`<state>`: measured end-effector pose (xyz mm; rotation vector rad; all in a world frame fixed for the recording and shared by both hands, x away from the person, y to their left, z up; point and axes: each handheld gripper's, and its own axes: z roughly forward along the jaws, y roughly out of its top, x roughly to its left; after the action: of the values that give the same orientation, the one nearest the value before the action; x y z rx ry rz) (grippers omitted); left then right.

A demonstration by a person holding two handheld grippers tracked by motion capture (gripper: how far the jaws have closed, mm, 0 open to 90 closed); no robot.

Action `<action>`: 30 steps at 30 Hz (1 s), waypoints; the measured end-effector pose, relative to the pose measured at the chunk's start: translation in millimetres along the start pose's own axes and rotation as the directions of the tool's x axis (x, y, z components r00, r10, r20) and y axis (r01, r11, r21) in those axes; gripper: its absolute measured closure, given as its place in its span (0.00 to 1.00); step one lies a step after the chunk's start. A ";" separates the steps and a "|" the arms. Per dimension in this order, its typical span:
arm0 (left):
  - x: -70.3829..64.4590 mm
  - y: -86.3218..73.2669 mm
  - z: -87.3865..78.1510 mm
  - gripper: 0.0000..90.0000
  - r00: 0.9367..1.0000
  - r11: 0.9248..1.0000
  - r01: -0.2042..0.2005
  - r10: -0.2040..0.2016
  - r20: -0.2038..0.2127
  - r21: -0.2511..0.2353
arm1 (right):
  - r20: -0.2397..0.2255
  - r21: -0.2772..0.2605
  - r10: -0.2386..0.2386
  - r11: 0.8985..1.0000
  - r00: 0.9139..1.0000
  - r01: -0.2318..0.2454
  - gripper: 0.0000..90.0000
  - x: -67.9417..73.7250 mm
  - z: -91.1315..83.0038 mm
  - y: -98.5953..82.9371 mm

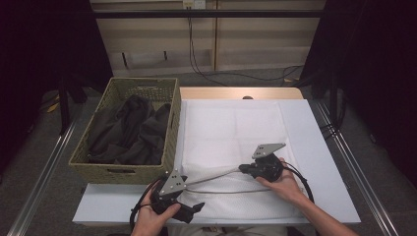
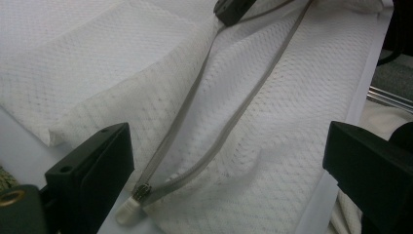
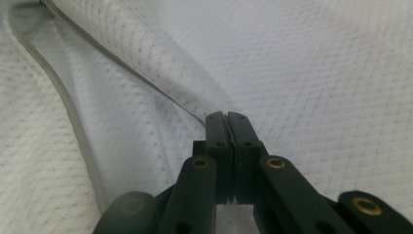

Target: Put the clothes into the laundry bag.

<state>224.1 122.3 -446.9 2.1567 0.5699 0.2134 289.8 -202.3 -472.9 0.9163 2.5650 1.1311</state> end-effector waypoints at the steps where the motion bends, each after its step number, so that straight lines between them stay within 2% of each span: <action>1: 0.3 -0.1 0.1 0.05 1.000 1.000 -0.005 0.005 0.001 0.003 | -0.004 0.006 0.002 1.000 1.000 -0.002 0.97 -0.2 1.8 -1.0; 2: 0.2 0.0 0.2 0.05 1.000 1.000 -0.006 0.006 0.000 0.002 | -0.004 0.011 -0.008 1.000 1.000 0.008 0.94 -1.0 3.8 -2.1; 5: -0.4 0.2 1.0 0.05 1.000 1.000 -0.010 0.010 0.004 -0.002 | -0.025 0.018 0.005 1.000 1.000 -0.005 0.84 -1.4 6.6 -2.7; 9: -1.8 0.9 0.3 0.05 1.000 1.000 -0.014 0.014 0.008 0.008 | -0.010 0.025 -0.012 1.000 1.000 0.012 0.69 0.2 8.9 -0.9; 10: -1.6 0.7 0.1 0.05 1.000 1.000 -0.015 0.015 0.008 0.007 | 0.009 0.027 -0.017 1.000 1.000 0.016 0.65 1.4 9.0 -1.0; 11: -1.0 0.5 -0.5 0.05 1.000 1.000 -0.016 0.016 0.008 0.006 | 0.014 0.032 -0.029 0.999 0.999 0.029 0.64 0.9 8.8 -1.2; 13: -0.4 0.4 -1.3 0.05 1.000 1.000 -0.013 0.013 0.000 0.006 | 0.020 0.043 -0.024 0.999 1.000 0.023 0.61 -1.2 7.6 -1.7; 16: 0.6 -0.6 -2.0 0.05 1.000 1.000 -0.008 0.008 0.000 0.000 | 0.027 0.051 -0.023 0.998 0.999 0.022 0.65 -0.9 6.8 -1.6; 17: 0.9 -0.7 -2.1 0.05 1.000 1.000 -0.009 0.009 -0.002 0.003 | 0.029 0.056 -0.031 0.998 0.999 0.030 0.73 -0.2 6.5 -1.2; 18: 1.1 -0.6 -2.4 0.05 1.000 1.000 -0.011 0.011 -0.002 0.005 | 0.008 0.052 -0.037 0.998 0.999 0.037 0.81 1.6 6.7 -0.6; 21: 0.1 -0.4 -2.5 0.05 1.000 1.000 -0.011 0.011 0.003 -0.005 | 0.008 0.058 -0.039 0.998 0.999 0.038 0.92 6.3 6.4 0.4; 23: 0.5 -0.3 -3.4 0.05 1.000 1.000 -0.019 0.019 -0.001 -0.003 | 0.004 0.057 -0.039 0.998 0.999 0.039 0.93 6.6 5.7 0.4; 26: 0.3 -0.4 -3.1 0.05 1.000 1.000 -0.011 0.011 0.001 -0.003 | -0.010 0.036 -0.031 0.999 0.999 0.031 0.93 6.2 2.7 1.5; 30: 0.2 -0.5 -3.1 0.05 1.000 1.000 -0.004 0.004 0.000 -0.006 | -0.024 0.001 -0.001 1.000 1.000 0.001 0.96 3.9 -6.0 4.6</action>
<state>223.0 124.9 -445.4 2.1522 0.5636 0.2168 286.4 -201.1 -465.1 0.9061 2.5851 1.1481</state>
